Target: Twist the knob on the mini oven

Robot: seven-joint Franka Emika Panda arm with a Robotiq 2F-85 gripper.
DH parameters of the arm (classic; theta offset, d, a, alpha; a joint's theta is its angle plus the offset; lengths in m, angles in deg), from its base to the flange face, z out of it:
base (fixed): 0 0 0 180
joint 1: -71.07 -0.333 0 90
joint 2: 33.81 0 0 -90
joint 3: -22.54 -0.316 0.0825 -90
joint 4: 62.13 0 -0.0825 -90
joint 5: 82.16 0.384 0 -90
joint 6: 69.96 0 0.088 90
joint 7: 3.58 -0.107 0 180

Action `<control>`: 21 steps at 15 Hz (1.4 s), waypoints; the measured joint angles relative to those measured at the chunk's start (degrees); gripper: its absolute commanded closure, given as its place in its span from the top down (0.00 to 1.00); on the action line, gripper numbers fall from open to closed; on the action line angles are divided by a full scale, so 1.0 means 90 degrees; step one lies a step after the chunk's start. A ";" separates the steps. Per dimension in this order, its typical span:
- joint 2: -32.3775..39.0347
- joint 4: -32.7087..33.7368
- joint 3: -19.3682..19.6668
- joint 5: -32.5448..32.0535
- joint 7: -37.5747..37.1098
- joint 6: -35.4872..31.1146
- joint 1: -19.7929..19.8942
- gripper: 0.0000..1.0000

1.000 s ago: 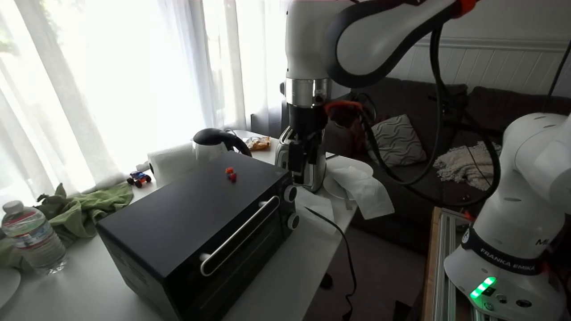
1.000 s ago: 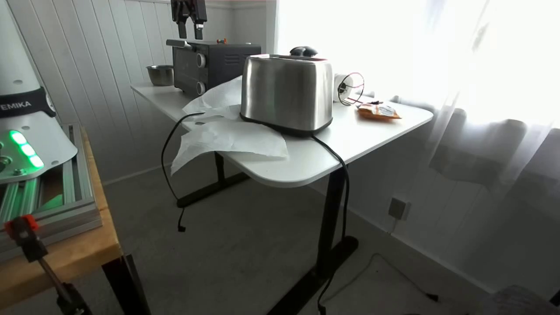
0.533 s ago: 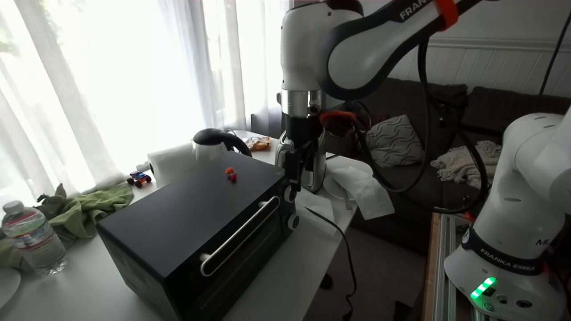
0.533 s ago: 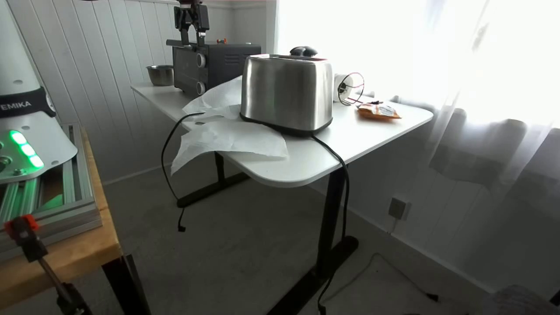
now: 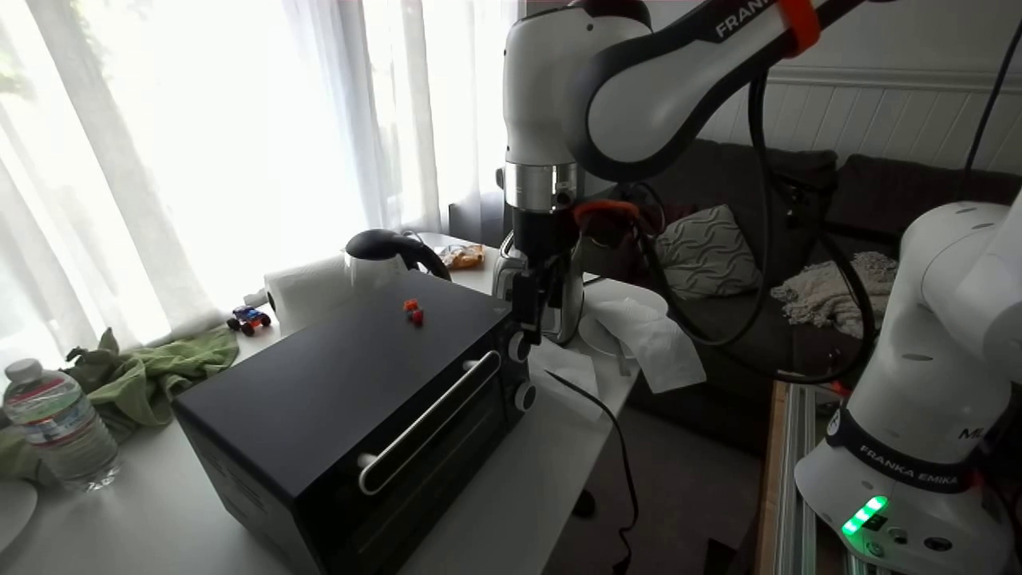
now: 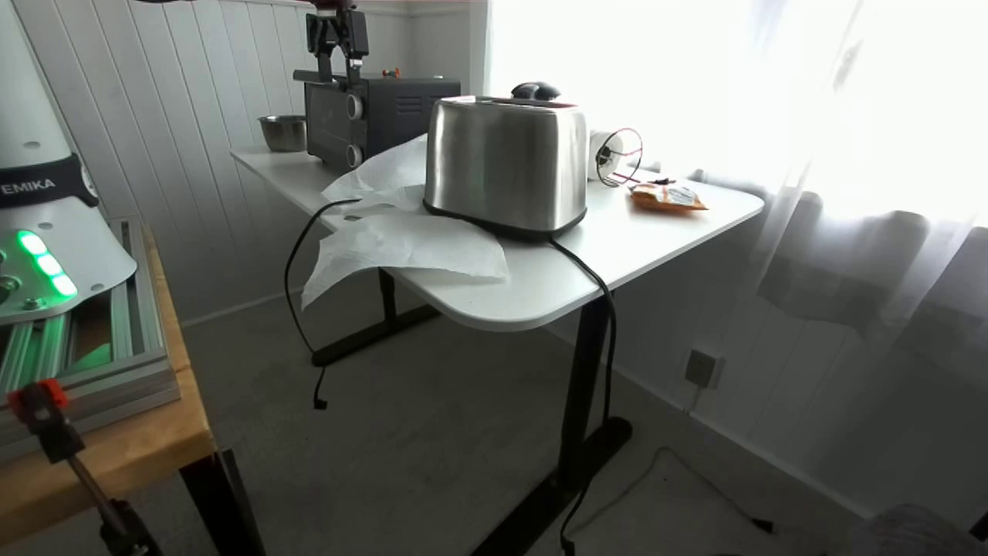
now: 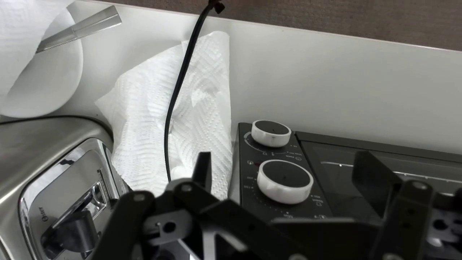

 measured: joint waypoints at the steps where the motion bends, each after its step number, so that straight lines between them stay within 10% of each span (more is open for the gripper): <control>1: 0.0003 -0.0019 0.0014 0.0000 0.0027 0.0000 0.0000 1.00; 21: 0.0274 -0.0061 0.0163 0.0051 0.0995 -0.0506 -0.0010 1.00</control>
